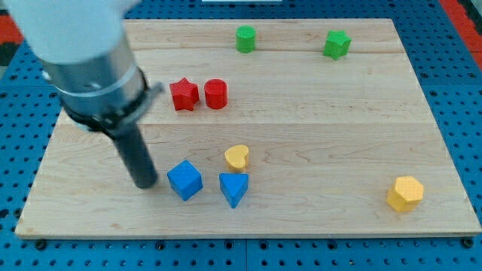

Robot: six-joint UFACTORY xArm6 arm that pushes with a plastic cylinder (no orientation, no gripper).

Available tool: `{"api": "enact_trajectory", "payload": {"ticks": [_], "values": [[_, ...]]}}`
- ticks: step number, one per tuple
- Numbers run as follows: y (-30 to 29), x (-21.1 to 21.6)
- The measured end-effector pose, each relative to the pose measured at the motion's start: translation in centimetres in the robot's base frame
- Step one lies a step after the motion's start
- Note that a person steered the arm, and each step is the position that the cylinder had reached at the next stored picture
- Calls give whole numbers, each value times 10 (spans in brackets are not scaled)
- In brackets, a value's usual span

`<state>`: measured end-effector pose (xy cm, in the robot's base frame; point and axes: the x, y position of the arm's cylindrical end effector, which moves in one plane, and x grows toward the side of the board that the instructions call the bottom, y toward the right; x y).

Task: Move yellow hexagon slightly up and a bit left

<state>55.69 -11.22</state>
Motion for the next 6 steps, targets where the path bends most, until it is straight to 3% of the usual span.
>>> {"api": "enact_trajectory", "payload": {"ticks": [2, 3, 4, 5, 6], "values": [[48, 62], [132, 58], [268, 56], [321, 35], [321, 9]]}}
